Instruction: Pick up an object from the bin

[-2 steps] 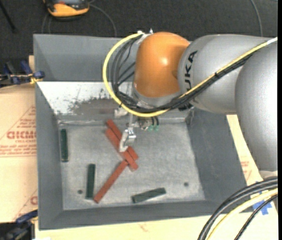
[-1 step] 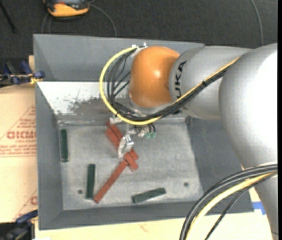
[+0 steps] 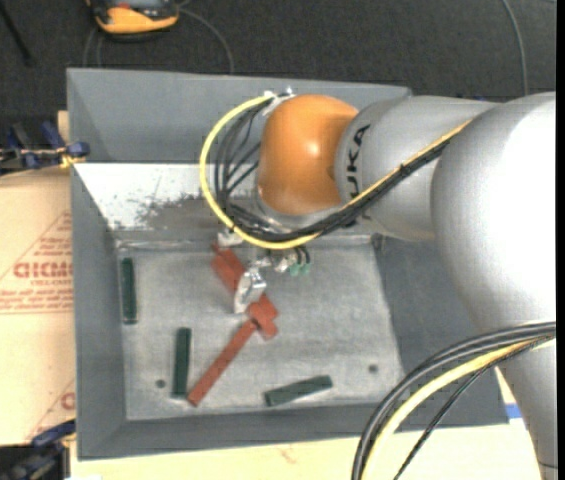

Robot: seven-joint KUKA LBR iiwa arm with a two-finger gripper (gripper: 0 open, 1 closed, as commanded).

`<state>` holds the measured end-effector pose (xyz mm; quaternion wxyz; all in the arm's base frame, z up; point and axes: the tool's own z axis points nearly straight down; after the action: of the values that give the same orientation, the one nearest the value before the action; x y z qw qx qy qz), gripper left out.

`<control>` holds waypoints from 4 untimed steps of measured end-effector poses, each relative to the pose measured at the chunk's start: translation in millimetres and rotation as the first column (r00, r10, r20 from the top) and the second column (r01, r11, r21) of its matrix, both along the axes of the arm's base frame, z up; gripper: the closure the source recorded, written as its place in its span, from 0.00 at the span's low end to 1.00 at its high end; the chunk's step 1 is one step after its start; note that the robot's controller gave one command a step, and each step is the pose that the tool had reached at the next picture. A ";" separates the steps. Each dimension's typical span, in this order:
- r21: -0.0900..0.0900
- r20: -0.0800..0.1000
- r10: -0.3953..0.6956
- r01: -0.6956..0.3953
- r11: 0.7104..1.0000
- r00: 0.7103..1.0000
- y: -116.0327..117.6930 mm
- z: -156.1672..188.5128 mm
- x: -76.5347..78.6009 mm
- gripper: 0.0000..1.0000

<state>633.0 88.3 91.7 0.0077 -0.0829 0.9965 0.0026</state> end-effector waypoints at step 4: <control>-0.017 0.030 0.414 -0.414 0.910 0.910 -28.7 -4.2 -5.8 0.00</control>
Offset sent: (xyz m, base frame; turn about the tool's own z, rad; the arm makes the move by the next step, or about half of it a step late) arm -0.0282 -0.0421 -0.0217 -0.4352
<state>627.2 59.7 87.5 0.0230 -0.2920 0.9561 -0.0022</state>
